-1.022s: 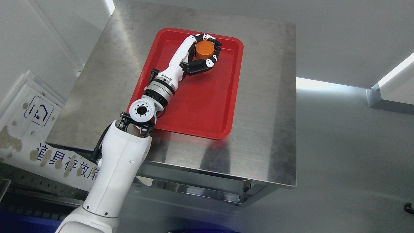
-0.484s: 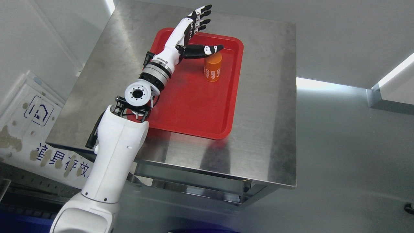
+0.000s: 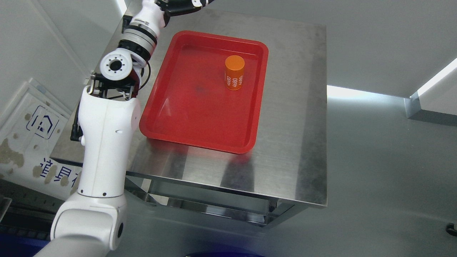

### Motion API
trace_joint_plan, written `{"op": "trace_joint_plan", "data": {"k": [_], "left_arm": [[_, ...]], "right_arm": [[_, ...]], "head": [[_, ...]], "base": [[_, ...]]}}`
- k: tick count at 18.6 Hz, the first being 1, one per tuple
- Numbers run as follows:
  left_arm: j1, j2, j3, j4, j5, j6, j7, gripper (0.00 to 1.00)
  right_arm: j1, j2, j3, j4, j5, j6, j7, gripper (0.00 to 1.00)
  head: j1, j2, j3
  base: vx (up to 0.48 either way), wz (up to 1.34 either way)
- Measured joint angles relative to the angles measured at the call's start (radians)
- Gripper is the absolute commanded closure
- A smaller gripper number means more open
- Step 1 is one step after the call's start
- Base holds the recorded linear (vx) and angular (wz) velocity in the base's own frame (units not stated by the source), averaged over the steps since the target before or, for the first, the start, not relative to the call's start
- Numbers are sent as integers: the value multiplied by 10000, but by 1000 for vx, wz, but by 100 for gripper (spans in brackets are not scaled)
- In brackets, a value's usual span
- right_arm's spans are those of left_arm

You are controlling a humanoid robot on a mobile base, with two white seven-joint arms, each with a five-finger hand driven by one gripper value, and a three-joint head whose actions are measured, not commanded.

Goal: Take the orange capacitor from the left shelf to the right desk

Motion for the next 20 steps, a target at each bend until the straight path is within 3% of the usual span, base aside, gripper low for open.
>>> {"op": "trace_joint_plan", "data": {"k": [4, 8, 12, 20], "left_arm": [[409, 287, 1110, 25, 165, 76, -418, 0], [916, 235, 1836, -26, 54, -1, 1427, 0], [1672, 97, 1868, -428, -201, -116, 2483, 0], [2937, -58, 1456, -1283, -380, -412, 2737, 0]], "right_arm": [[0, 0, 0, 0, 0, 36, 0, 0], [0, 0, 0, 0, 0, 55, 0, 0], [0, 0, 0, 0, 0, 62, 0, 0], [0, 0, 0, 0, 0, 64, 0, 0]], "head": [[0, 1, 0], [0, 1, 0], [0, 1, 0], [0, 2, 0]], "base": [[0, 0], [0, 0], [0, 0], [0, 0]]}}
